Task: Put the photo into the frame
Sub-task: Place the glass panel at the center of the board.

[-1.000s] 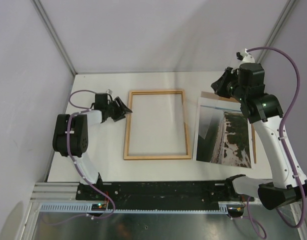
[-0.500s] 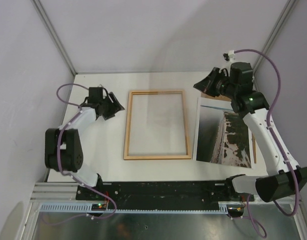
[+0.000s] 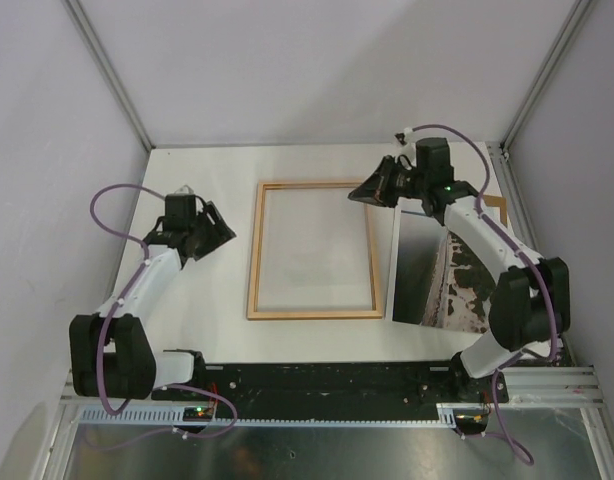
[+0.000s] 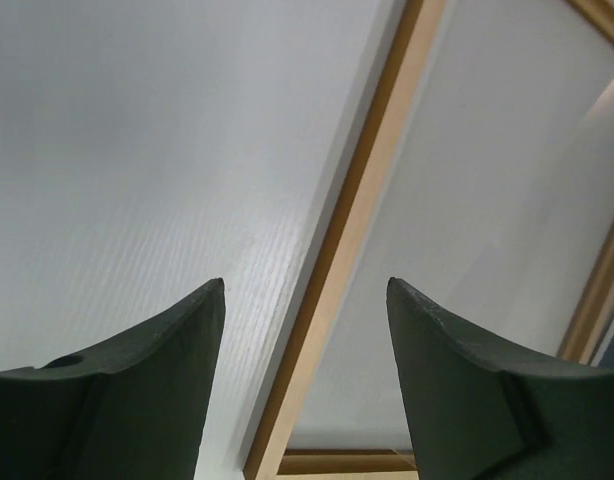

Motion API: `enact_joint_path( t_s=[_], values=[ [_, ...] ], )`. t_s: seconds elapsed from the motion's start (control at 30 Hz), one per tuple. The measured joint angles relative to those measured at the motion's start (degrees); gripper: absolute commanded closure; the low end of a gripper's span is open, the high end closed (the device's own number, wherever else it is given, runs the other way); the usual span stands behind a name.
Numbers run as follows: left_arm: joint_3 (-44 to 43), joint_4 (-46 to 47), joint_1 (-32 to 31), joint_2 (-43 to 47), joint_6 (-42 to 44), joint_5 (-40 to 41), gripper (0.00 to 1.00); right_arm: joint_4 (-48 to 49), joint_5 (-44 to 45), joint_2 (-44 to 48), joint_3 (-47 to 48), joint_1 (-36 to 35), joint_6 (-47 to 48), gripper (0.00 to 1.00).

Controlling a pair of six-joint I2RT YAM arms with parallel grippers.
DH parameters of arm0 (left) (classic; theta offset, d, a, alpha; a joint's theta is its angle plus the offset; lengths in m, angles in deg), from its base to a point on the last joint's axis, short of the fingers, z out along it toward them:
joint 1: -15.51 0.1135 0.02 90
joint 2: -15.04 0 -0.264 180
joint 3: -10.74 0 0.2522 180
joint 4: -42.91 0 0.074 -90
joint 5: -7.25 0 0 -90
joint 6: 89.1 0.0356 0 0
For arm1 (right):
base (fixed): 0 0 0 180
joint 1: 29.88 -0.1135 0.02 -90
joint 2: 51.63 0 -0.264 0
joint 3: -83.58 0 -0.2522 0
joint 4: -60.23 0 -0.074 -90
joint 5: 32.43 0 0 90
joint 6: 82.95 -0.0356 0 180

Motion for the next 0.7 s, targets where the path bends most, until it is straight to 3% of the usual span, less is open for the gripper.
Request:
enact_joint_path(
  t_s=[0.23, 0.7],
  values=[
    [1.68, -0.85, 0.00, -2.29, 0.02, 0.33, 0.31, 5.77, -5.64, -6.32, -0.17, -2.27, -2.43, 1.00],
    [1.68, -0.83, 0.00, -6.62, 0.50, -2.86, 0.33, 6.08, -7.15, -10.08, -0.52, -1.84, -2.43, 1.00]
  ],
)
